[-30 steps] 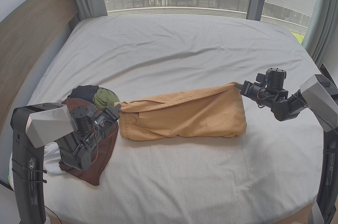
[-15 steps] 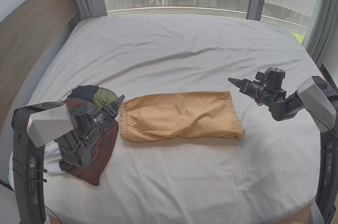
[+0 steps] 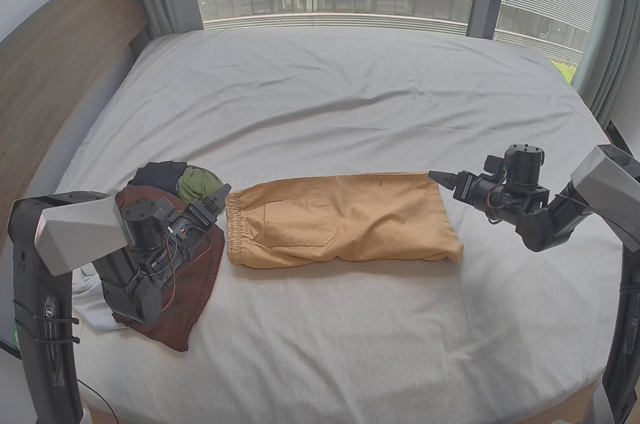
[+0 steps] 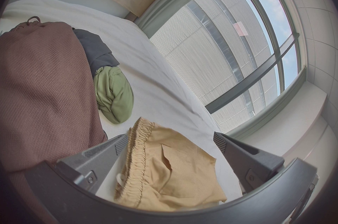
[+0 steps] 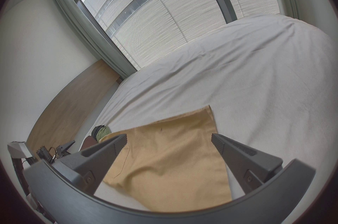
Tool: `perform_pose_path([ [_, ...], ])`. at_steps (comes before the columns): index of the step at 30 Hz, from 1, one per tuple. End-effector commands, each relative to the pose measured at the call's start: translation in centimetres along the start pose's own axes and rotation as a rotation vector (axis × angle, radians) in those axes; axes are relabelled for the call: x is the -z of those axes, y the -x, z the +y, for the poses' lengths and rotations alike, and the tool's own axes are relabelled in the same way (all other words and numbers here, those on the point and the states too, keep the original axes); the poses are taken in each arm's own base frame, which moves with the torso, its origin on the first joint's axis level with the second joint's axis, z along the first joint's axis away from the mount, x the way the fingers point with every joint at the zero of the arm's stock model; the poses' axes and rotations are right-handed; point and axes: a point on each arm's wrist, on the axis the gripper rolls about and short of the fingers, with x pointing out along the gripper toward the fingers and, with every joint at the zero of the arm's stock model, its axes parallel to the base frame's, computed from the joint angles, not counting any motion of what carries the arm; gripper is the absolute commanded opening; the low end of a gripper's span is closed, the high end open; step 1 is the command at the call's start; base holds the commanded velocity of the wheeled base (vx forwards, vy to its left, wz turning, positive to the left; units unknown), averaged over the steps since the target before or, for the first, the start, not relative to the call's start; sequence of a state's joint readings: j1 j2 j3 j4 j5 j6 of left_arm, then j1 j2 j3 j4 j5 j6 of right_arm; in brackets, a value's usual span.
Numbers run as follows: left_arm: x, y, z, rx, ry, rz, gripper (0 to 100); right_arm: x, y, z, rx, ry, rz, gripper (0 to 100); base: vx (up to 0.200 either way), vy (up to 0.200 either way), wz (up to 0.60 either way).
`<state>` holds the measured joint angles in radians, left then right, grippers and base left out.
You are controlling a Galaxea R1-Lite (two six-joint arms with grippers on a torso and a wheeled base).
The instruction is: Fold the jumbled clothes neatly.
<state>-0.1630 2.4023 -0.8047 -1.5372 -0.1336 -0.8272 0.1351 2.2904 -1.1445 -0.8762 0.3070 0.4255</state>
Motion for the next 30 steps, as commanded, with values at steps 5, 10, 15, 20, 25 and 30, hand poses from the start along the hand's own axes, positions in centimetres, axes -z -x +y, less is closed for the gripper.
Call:
perform_pose_path([
  [5, -1.0, 4.4, -2.8, 0.089, -0.144, 0.122, 100, 3.9, 6.9, 2.9, -0.05, -0.075, 0.045, 100, 0.0, 0.0, 0.0],
  [10, 0.5, 4.9, -2.2, 0.077, -0.227, 0.178, 100, 6.4, 7.7, 1.8, -0.021, -0.108, 0.097, 100, 0.0, 0.0, 0.0],
  [15, 1.7, 4.7, -1.7, 0.061, -0.232, 0.208, 100, 8.6, 7.2, 0.3, 0.017, -0.142, 0.159, 100, 0.0, 0.0, 0.0],
  [20, 1.7, 4.7, -1.7, 0.061, -0.232, 0.208, 100, 9.6, 7.4, 0.3, 0.027, -0.151, 0.197, 100, 0.0, 0.0, 0.0],
  [25, 1.9, 4.6, -1.6, 0.059, -0.231, 0.212, 100, 11.2, 6.6, -0.6, 0.042, -0.163, 0.234, 100, 0.0, 0.0, 0.0],
  [30, 2.1, 4.5, -1.3, 0.053, -0.229, 0.219, 100, 11.6, 6.0, -0.9, 0.049, -0.187, 0.243, 100, 0.0, 0.0, 0.0],
])
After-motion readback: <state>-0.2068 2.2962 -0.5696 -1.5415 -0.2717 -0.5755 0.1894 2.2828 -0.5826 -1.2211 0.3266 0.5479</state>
